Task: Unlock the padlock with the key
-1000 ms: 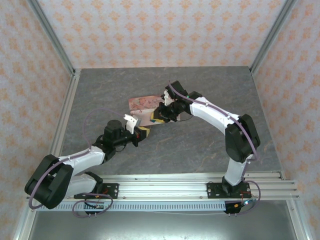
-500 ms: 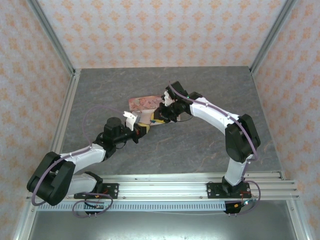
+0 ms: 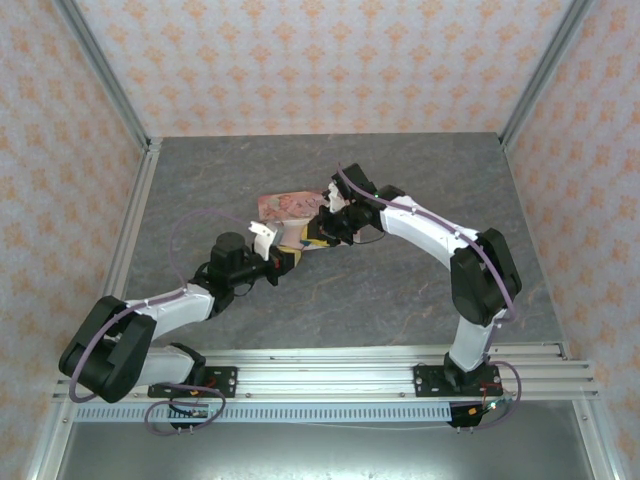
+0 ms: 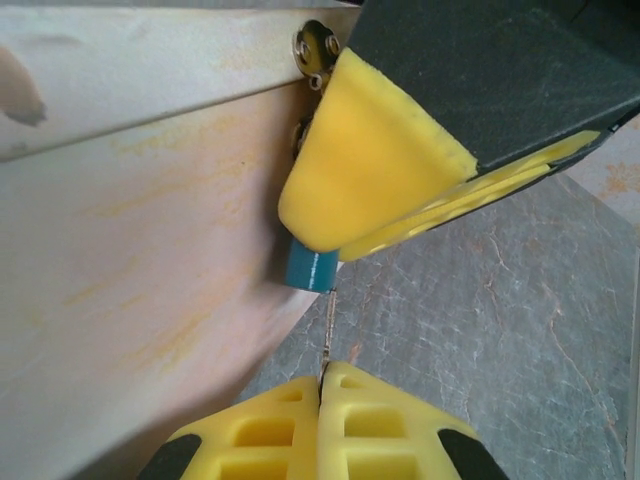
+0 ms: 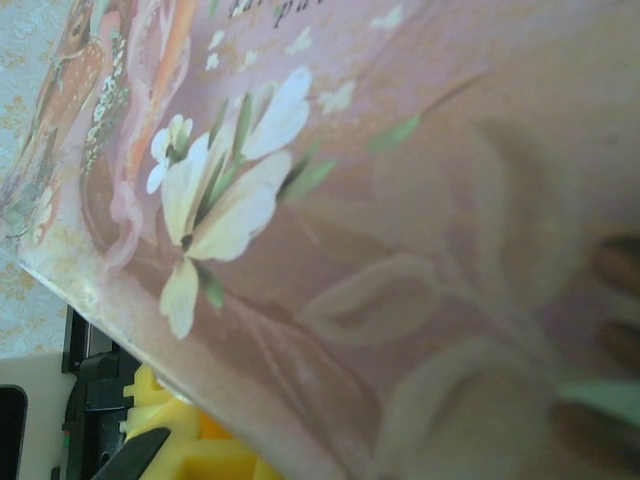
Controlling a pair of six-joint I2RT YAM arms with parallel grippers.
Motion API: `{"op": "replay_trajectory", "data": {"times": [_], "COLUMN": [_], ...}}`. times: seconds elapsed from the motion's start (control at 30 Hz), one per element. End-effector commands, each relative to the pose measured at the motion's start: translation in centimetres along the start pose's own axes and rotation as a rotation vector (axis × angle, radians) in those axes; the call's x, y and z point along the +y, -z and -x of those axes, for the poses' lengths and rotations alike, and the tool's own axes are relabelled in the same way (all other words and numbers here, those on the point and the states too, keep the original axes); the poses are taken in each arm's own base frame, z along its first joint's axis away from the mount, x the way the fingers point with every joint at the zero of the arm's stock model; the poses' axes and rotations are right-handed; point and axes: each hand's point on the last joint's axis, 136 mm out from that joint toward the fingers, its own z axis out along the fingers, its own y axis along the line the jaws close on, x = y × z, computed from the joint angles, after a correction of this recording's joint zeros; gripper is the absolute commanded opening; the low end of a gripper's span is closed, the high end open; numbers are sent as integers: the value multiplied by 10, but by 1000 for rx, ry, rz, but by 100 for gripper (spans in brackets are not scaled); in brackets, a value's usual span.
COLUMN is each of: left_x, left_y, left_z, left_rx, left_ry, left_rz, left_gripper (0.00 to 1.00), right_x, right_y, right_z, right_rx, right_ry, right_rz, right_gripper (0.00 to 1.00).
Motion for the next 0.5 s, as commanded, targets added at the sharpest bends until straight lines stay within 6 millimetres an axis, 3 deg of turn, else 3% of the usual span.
{"op": "replay_trajectory", "data": {"times": [0.0,0.23,0.47], "left_x": [0,1,3], "left_y": [7,7,8], "left_z": [12,12,0], "left_rx": [-55,-41,-19], "left_ry": [-18,-24,-15], "left_rz": [2,0,-2], "left_gripper": [0,0,0], "right_x": [30,32,33], "right_y": [22,21,22], "right_z": [5,6,7], "right_rx": [-54,-53,-56], "right_ry": [68,66,66], "right_rz": [90,98,97], "right_gripper": [0,0,0]}}
